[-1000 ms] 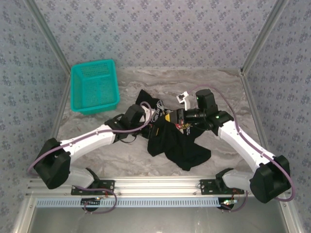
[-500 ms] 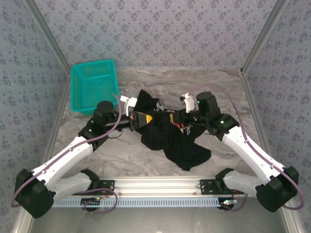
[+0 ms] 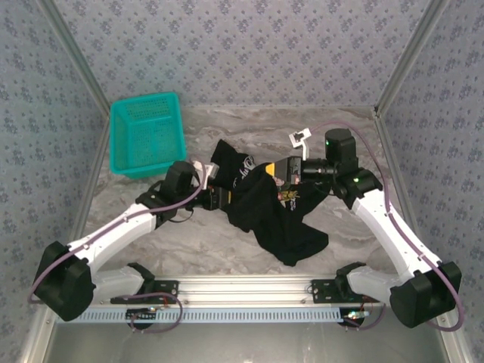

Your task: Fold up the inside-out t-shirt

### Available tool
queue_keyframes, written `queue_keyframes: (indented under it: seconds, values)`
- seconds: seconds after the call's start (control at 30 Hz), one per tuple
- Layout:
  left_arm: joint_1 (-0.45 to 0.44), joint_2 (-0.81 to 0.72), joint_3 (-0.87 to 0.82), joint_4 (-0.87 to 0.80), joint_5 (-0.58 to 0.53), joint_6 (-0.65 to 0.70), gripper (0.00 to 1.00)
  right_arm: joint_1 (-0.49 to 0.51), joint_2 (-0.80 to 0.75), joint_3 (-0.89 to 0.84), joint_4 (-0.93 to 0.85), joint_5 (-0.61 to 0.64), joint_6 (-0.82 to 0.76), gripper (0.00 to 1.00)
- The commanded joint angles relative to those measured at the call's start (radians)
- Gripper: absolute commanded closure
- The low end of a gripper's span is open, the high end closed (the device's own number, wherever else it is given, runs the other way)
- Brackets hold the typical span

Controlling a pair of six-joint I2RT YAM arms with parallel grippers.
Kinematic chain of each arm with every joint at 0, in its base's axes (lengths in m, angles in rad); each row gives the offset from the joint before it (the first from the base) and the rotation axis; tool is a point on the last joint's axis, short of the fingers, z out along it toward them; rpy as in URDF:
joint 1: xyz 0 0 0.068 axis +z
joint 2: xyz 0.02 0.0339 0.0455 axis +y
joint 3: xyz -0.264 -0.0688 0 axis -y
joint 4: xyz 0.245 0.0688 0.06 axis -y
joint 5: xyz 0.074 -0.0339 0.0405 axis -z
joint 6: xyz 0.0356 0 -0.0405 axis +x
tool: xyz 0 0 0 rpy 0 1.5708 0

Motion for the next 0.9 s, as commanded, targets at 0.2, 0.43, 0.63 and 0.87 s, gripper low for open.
queue_keyframes:
  seconds: [0.2,0.43,0.63,0.87]
  values:
    - [-0.068,-0.107,-0.070,0.142,-0.007,0.021,0.45,0.007,0.020,-0.005,0.064,-0.007,0.082,1.00]
    - [-0.061,-0.044,-0.017,0.173,-0.031,-0.044,0.38,0.020,0.019,-0.016,0.044,-0.013,0.035,1.00]
    - [-0.059,0.050,0.073,0.143,-0.049,0.050,0.36,0.029,0.023,-0.012,-0.007,-0.046,-0.021,1.00]
    - [-0.065,0.147,0.137,0.189,0.075,0.097,0.41,0.030,0.043,-0.007,-0.071,-0.104,-0.093,1.00]
